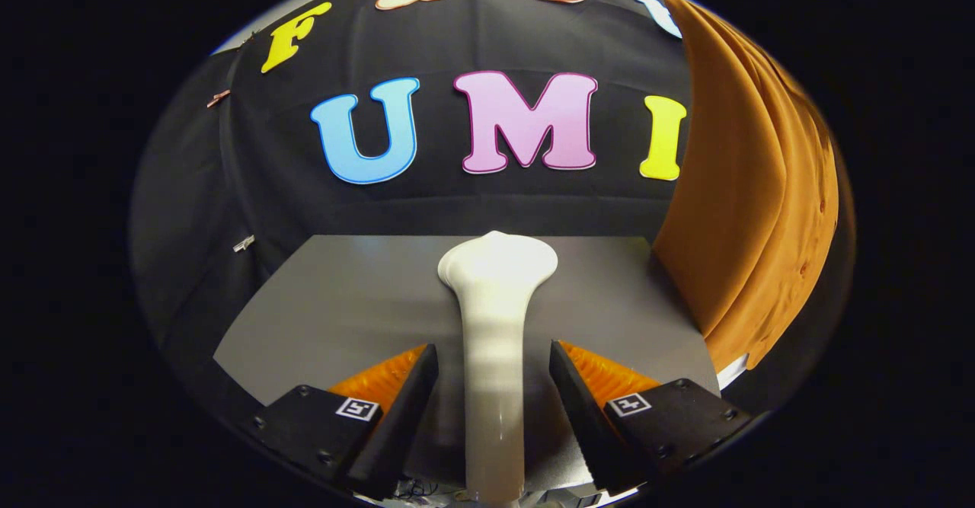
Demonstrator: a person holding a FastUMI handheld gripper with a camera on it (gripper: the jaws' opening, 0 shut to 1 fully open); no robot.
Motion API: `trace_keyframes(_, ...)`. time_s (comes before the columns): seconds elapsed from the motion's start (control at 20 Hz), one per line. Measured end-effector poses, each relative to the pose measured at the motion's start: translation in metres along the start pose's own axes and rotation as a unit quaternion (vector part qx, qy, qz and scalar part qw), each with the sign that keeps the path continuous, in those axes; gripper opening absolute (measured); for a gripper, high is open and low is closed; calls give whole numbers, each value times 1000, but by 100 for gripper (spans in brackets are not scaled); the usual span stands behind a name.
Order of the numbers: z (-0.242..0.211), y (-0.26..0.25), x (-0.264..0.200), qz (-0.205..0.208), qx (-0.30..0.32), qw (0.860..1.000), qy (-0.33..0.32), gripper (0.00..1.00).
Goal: Iron the clothes twice with a garment steamer, once on the left side and once on the right side.
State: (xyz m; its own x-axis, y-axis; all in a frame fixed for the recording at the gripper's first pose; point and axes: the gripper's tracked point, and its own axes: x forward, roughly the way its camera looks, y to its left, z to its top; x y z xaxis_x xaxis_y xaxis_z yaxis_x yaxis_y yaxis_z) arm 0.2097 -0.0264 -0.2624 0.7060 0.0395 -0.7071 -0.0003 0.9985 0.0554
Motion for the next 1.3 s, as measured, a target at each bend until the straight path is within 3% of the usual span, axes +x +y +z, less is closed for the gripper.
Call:
trace_keyframes(0.3, -7, -1, 17, 0, 4, 1000, 27, 72)
trace_keyframes(0.55, -7, 2, 14, 9, -11, 1000, 25, 42)
trace_keyframes(1.0, 22, 11, -41, 34, -28, 997, -63, 42)
trace_keyframes(1.05, 24, 10, -49, 36, -25, 997, -71, 37)
trace_keyframes(1.3, 26, 5, -88, 33, 7, 995, -92, 37)
